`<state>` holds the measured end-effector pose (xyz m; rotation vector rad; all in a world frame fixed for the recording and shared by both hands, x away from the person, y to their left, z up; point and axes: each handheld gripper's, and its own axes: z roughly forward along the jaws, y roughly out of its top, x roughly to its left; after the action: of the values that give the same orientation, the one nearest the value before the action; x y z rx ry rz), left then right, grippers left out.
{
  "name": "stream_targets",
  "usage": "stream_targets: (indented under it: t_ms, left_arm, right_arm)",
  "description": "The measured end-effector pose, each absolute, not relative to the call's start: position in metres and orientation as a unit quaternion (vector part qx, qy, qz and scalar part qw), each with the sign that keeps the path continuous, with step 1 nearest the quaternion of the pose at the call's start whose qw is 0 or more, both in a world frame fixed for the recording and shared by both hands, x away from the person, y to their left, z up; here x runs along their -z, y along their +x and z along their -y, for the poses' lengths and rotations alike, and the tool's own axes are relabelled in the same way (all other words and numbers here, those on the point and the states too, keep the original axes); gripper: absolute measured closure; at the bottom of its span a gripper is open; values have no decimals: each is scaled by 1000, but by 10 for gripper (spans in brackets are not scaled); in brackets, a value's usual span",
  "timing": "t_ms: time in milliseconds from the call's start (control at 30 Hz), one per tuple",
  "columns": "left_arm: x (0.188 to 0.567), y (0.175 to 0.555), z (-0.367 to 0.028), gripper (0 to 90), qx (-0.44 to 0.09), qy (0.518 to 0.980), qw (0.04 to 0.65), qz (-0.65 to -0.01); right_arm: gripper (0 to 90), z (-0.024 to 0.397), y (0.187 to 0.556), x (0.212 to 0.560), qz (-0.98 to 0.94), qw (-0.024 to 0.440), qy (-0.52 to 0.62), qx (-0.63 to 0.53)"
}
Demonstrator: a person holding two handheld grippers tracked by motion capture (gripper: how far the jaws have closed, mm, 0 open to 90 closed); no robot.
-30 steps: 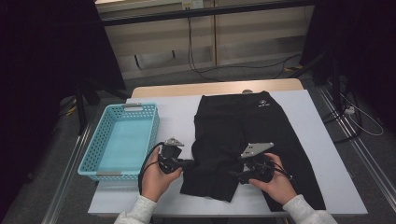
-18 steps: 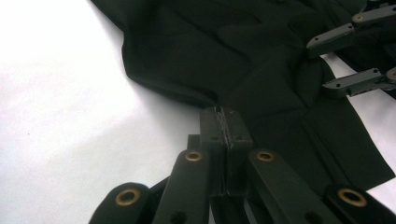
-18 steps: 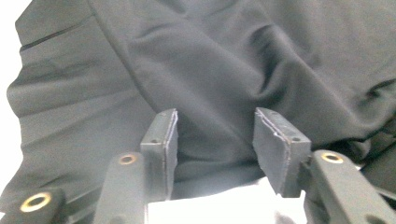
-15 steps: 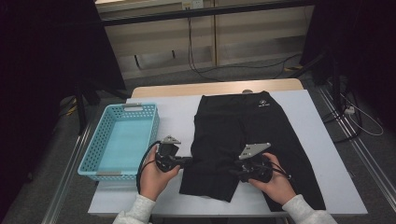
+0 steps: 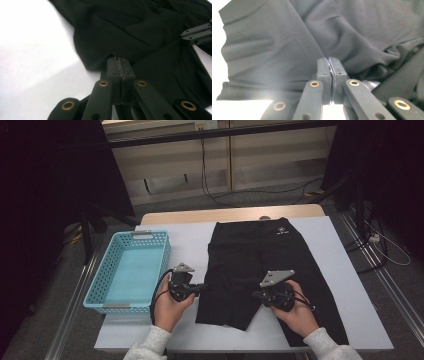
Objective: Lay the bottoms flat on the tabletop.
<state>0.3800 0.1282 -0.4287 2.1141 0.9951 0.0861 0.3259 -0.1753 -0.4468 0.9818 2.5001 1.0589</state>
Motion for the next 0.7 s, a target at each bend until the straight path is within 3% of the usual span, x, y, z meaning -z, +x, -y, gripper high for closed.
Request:
stream_targets:
  t_ms: [233,433,700]
  left_arm:
    - [442,388,-128,888,-39,829,385,-405]
    - [444,387,-127,854,-39,834,379,-399]
    - [440,385,-125,522,-63,831,384,-397]
  right_arm:
    - [829,178,329,452,-855,138,352,-355]
    - [657,178,324,452,-848,128,357,-370]
    - [373,171,319,448,-841,122,349,-395]
